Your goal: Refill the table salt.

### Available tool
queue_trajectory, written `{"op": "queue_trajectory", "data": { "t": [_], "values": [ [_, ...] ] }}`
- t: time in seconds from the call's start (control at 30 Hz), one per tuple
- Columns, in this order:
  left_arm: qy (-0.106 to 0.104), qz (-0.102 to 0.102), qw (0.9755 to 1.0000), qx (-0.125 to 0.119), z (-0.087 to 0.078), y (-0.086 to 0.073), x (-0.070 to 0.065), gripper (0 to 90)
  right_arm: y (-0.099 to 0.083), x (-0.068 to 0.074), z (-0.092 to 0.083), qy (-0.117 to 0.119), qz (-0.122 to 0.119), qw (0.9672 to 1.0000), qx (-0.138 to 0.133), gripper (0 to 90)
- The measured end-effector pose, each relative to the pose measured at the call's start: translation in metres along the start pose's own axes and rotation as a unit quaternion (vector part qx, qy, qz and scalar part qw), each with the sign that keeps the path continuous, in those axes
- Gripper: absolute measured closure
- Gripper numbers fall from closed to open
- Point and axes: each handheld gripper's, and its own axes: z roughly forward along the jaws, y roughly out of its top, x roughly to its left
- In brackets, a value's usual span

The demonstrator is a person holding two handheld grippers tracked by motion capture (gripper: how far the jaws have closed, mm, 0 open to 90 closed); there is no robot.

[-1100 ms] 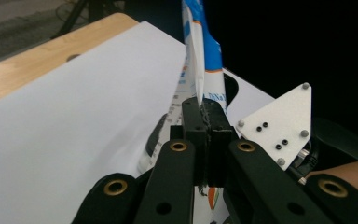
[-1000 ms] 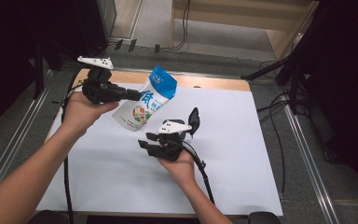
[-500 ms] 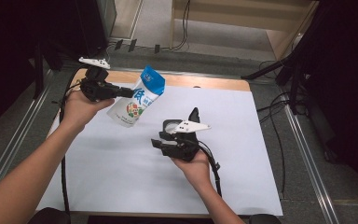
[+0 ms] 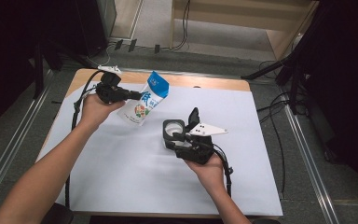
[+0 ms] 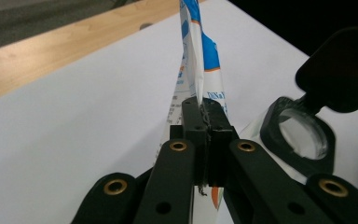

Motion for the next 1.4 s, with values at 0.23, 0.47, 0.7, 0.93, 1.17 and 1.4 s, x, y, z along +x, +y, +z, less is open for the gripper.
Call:
{"op": "queue_trajectory", "data": {
  "t": [0.23,0.47,0.7,0.93,1.17,1.4],
  "values": [
    [0.008,-0.012,0.9998,-0.014,-0.002,-0.021,0.012,90.0,-0.004,-0.004,-0.003,-0.006,0.004,1.0000,0.000,54.4],
    [0.013,0.001,0.9998,-0.015,-0.017,-0.032,0.010,90.0,-0.004,-0.004,-0.003,-0.007,-0.002,1.0000,0.002,54.5],
    [0.021,0.010,0.9997,-0.002,-0.032,-0.042,0.006,90.0,-0.003,-0.006,-0.007,-0.009,-0.004,1.0000,0.001,54.5],
    [0.019,0.001,0.9998,0.003,-0.041,-0.052,0.008,90.0,-0.004,-0.012,-0.014,-0.016,-0.005,0.9999,0.001,54.4],
    [0.013,-0.012,0.9998,0.001,-0.048,-0.062,0.010,90.0,-0.007,-0.017,-0.020,-0.023,-0.005,0.9997,0.005,54.3],
    [0.015,-0.015,0.9998,0.004,-0.054,-0.071,0.012,90.0,-0.009,-0.021,-0.022,-0.027,-0.005,0.9995,0.013,53.4]
  ]
}}
